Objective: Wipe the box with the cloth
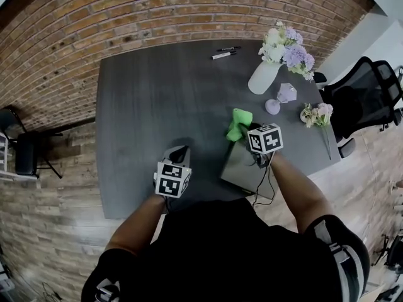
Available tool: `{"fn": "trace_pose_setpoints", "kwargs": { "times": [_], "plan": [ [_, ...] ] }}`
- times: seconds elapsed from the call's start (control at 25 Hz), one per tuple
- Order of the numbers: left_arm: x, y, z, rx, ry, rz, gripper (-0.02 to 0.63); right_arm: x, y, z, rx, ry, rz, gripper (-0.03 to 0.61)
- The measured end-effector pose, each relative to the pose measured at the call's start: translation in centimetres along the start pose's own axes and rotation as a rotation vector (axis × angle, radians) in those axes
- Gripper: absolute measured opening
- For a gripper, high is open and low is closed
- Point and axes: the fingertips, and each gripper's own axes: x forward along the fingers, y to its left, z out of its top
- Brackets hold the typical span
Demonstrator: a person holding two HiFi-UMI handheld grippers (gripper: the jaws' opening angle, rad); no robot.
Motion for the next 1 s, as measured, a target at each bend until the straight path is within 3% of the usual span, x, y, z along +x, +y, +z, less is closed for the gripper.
{"fn": "trace_pose_setpoints", "kwargs": {
  "times": [0.48,1.0],
  "plan": [
    [1.6,-2.1,-0.2,0.049,0.034,-0.087,0.008,-3.9,-4.2,-3.3,0.04,0.024,-0.119,0.044],
    [4.9,-8.3,0.4,0.122,0.068,-0.229,0.008,-12.7,-12.1,-11.5,0.203,0.058,-0.331,0.044]
  ]
}}
